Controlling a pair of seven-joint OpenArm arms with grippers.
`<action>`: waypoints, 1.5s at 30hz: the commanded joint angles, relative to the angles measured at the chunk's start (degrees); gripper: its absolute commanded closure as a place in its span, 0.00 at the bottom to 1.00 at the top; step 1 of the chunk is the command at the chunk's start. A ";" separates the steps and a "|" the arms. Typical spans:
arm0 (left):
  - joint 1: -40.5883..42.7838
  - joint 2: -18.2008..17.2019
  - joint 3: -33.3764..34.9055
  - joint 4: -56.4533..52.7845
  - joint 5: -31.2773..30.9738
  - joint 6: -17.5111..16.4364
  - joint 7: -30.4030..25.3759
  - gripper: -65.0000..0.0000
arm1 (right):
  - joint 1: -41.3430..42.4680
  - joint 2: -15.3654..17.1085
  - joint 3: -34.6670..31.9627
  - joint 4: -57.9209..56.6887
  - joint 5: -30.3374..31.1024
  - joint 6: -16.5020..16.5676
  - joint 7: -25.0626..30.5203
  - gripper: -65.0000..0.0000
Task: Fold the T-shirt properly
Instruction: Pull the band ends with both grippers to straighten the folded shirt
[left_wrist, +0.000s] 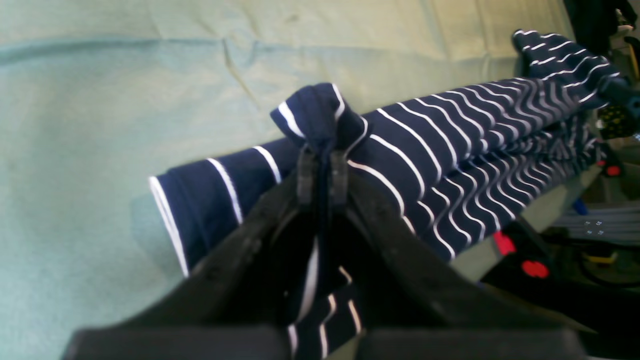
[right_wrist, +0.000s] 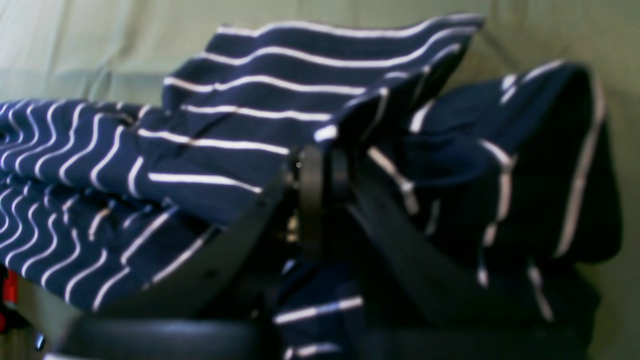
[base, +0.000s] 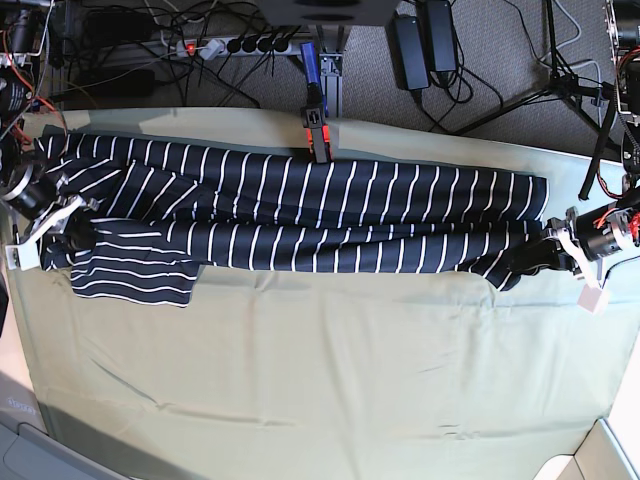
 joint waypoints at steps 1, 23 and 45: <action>-0.94 -1.29 -0.50 0.85 -1.62 -1.08 -0.46 1.00 | -0.04 1.25 0.74 1.11 1.03 4.50 1.16 1.00; -0.94 -1.27 -0.50 0.85 -2.29 -1.08 -0.50 0.65 | 1.46 -4.44 8.85 4.20 0.24 4.44 6.10 0.41; -0.94 -1.27 -0.50 0.85 -3.61 -1.08 0.15 0.65 | 18.21 -4.92 11.54 -23.19 2.01 4.09 2.23 0.41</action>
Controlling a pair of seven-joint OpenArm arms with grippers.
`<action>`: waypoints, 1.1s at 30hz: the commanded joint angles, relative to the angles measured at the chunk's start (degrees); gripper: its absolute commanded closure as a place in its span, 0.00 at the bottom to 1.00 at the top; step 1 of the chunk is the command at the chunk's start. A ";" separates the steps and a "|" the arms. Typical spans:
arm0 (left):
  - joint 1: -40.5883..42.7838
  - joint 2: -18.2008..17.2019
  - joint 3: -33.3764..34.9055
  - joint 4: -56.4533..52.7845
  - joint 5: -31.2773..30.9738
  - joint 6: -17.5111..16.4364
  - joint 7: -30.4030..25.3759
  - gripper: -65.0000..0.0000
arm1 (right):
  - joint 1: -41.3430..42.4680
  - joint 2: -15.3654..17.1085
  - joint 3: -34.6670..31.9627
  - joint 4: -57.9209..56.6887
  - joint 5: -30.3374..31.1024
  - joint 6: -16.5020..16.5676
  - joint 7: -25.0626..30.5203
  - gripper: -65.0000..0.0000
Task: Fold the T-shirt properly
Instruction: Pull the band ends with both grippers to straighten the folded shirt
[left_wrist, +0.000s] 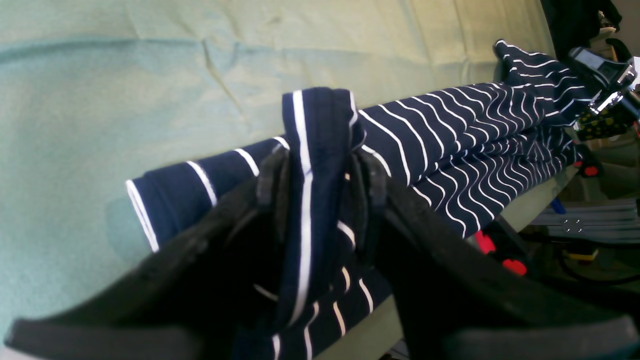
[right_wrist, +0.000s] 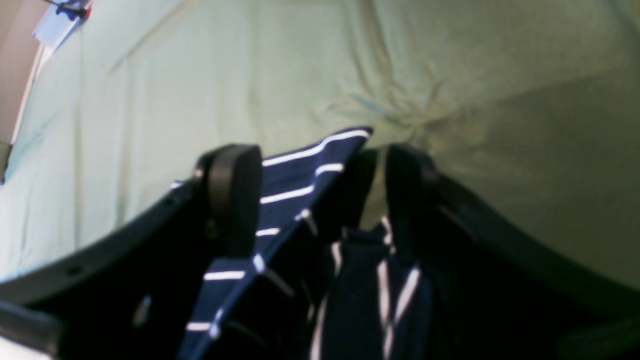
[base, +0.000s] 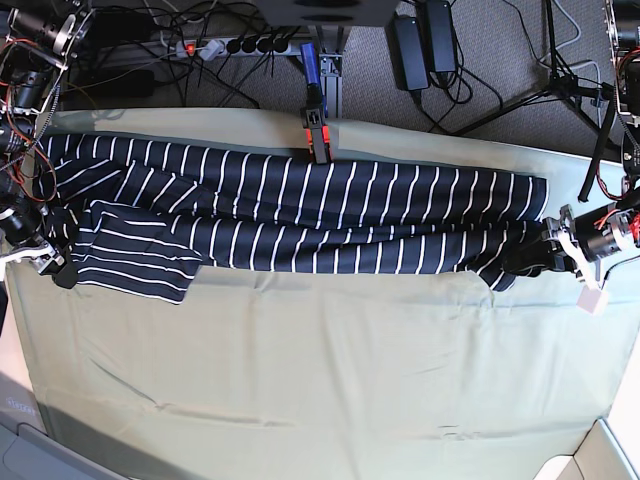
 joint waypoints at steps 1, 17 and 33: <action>-0.94 -1.27 -0.50 0.85 -1.38 -1.08 -0.63 0.65 | 1.22 0.85 0.31 0.70 1.11 4.11 0.83 0.41; -0.96 -1.27 -0.50 0.85 -1.75 -1.08 -0.61 0.65 | 1.22 -2.99 -7.04 0.66 0.00 4.11 0.92 0.79; -0.74 -1.29 -0.50 2.38 -2.62 -1.08 1.53 0.65 | -8.11 -2.95 -7.02 25.53 2.38 4.52 -4.20 1.00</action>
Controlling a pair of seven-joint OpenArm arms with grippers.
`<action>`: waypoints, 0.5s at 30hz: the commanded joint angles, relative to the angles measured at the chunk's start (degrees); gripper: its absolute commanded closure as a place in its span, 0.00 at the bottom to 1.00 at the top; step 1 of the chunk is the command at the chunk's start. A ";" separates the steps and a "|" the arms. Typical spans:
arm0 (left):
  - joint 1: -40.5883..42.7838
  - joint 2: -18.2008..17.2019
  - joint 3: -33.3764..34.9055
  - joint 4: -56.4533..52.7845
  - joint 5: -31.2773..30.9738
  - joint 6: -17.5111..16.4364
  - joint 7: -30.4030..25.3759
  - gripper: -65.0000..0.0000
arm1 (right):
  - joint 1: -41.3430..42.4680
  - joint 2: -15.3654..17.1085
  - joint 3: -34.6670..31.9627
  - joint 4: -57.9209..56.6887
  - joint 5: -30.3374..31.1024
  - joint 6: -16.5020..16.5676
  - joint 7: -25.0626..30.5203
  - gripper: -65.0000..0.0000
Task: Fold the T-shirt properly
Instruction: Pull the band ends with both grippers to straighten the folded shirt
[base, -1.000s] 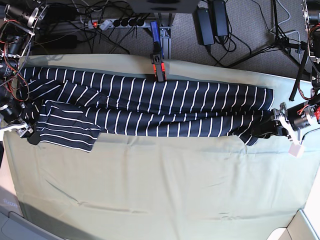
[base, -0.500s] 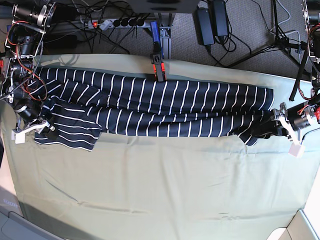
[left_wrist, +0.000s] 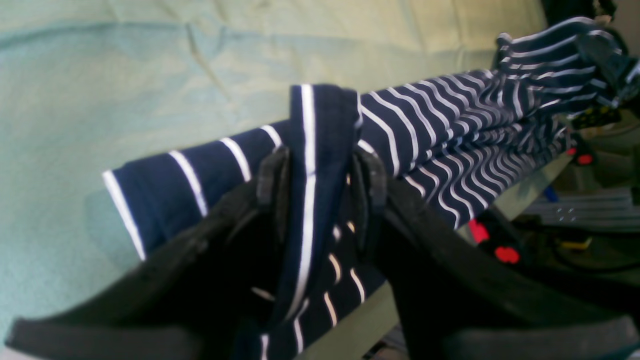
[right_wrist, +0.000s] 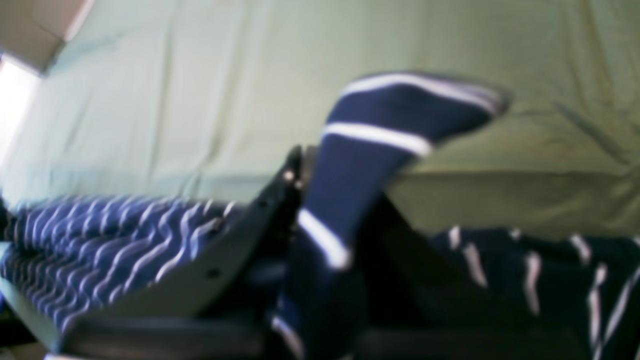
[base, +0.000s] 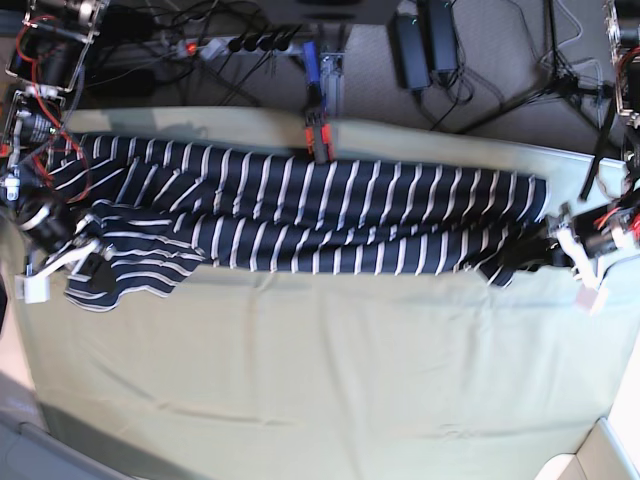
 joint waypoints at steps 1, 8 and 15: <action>-0.96 -1.29 -0.50 1.27 -1.33 -1.08 -0.83 0.65 | -1.27 1.07 0.20 3.17 1.27 4.44 0.94 1.00; -0.94 -2.01 -0.50 1.46 -1.31 -1.08 -0.83 0.65 | -12.22 1.03 1.14 14.25 1.40 4.42 0.94 1.00; 0.04 -3.32 -0.50 1.46 -1.36 -1.08 -0.85 0.65 | -18.86 1.03 3.98 15.74 2.43 4.42 0.90 1.00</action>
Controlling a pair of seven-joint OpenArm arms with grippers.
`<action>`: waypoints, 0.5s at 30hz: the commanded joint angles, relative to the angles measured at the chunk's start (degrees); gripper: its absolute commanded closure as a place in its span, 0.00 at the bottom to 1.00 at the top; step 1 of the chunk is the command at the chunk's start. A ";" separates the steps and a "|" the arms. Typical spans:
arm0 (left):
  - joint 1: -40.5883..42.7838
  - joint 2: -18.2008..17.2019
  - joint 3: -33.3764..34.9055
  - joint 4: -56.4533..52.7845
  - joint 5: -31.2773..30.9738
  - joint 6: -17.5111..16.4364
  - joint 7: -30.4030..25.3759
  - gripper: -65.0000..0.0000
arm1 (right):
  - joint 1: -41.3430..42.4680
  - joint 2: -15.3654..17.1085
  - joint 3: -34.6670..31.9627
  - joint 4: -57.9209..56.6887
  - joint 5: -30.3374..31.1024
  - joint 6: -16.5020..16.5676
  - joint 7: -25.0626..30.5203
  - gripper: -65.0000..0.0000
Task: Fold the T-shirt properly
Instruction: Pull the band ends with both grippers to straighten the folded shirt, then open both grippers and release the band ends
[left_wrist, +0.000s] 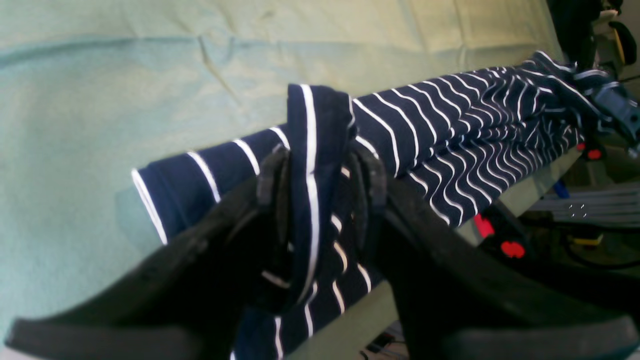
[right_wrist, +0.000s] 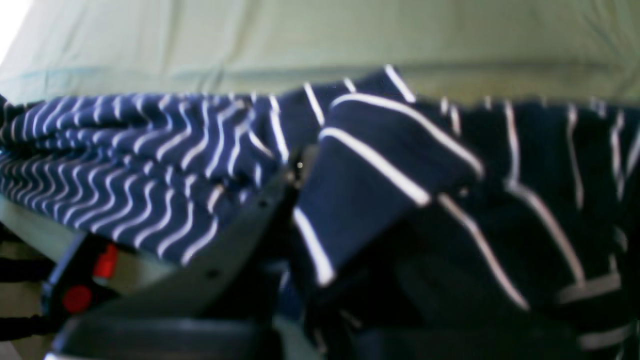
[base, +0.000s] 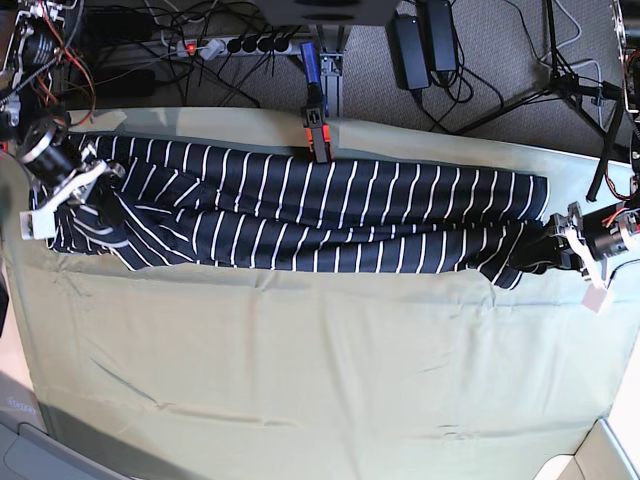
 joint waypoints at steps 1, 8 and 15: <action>-0.59 -1.36 -0.50 0.85 -1.29 -1.08 -0.72 0.65 | -0.52 0.96 0.74 0.96 1.62 4.39 1.29 1.00; 0.70 -1.31 -0.50 0.85 -2.93 -1.08 -0.74 0.65 | -3.37 0.79 0.92 0.92 1.05 4.37 1.29 1.00; 0.68 -1.33 -0.50 0.85 -2.05 -1.08 -2.01 0.52 | -3.34 0.83 0.96 0.92 -4.31 4.17 1.31 0.51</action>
